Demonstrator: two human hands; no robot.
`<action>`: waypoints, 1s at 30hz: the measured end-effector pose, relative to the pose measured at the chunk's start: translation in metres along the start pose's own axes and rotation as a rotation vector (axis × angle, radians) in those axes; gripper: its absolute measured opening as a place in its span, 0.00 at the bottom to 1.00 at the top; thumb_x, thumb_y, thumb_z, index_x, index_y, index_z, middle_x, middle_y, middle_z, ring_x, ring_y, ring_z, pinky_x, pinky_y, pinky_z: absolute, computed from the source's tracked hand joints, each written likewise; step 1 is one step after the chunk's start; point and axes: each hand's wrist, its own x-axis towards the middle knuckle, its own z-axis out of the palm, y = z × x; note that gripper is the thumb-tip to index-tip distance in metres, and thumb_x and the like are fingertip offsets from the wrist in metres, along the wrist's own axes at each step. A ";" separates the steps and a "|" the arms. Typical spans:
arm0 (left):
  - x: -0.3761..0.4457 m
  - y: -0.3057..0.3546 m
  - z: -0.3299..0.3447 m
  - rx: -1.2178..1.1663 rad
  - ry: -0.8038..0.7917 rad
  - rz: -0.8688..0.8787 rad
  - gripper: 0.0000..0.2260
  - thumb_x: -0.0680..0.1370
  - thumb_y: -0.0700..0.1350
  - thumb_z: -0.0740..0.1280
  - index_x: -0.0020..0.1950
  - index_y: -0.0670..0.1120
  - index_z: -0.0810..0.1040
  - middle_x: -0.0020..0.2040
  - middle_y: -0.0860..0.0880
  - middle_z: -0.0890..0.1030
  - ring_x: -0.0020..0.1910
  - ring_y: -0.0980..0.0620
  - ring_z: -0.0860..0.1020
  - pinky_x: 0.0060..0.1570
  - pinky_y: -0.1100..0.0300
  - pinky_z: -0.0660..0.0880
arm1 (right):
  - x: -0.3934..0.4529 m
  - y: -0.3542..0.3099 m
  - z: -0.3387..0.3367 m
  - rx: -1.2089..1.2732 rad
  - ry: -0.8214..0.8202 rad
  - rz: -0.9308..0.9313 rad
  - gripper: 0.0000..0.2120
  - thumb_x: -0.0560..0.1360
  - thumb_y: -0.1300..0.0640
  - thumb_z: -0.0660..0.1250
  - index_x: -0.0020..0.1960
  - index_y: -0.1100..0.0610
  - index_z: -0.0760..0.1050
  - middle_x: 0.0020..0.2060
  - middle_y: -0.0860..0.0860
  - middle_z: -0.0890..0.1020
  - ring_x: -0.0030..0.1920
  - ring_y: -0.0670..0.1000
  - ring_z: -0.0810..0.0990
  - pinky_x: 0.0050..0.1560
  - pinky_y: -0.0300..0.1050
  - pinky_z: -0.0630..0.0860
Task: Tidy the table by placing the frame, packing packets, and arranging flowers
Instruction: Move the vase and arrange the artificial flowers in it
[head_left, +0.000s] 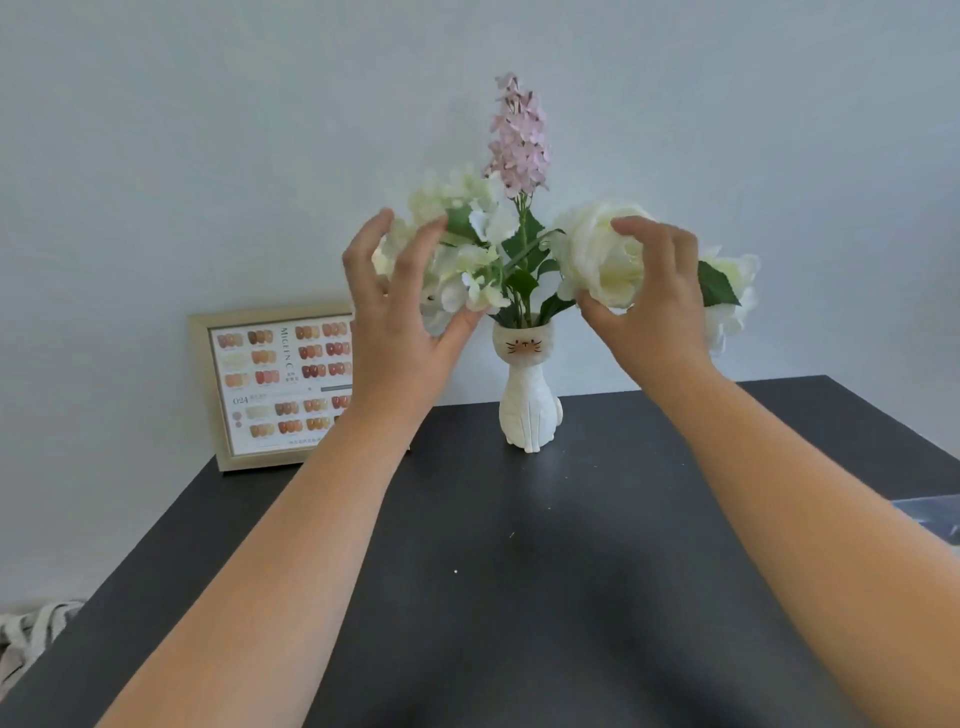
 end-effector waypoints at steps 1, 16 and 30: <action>0.008 0.004 0.000 0.039 -0.036 0.027 0.28 0.72 0.48 0.77 0.69 0.51 0.70 0.72 0.39 0.62 0.61 0.53 0.71 0.51 0.63 0.75 | 0.009 -0.002 -0.002 -0.005 -0.027 -0.006 0.24 0.69 0.55 0.74 0.62 0.46 0.70 0.62 0.47 0.68 0.48 0.36 0.68 0.39 0.20 0.66; 0.028 -0.005 0.036 0.524 -0.360 -0.037 0.15 0.79 0.63 0.59 0.60 0.59 0.78 0.49 0.58 0.82 0.52 0.48 0.67 0.42 0.55 0.49 | 0.048 -0.015 -0.008 -0.146 -0.472 0.038 0.04 0.74 0.55 0.68 0.46 0.47 0.80 0.37 0.44 0.79 0.41 0.50 0.80 0.36 0.36 0.74; 0.021 -0.069 -0.007 -0.106 -0.172 -0.701 0.21 0.71 0.61 0.66 0.63 0.64 0.70 0.66 0.51 0.64 0.63 0.45 0.70 0.64 0.47 0.68 | -0.007 0.041 -0.040 -0.093 0.053 0.450 0.34 0.68 0.46 0.72 0.67 0.34 0.59 0.74 0.51 0.54 0.69 0.59 0.62 0.62 0.58 0.66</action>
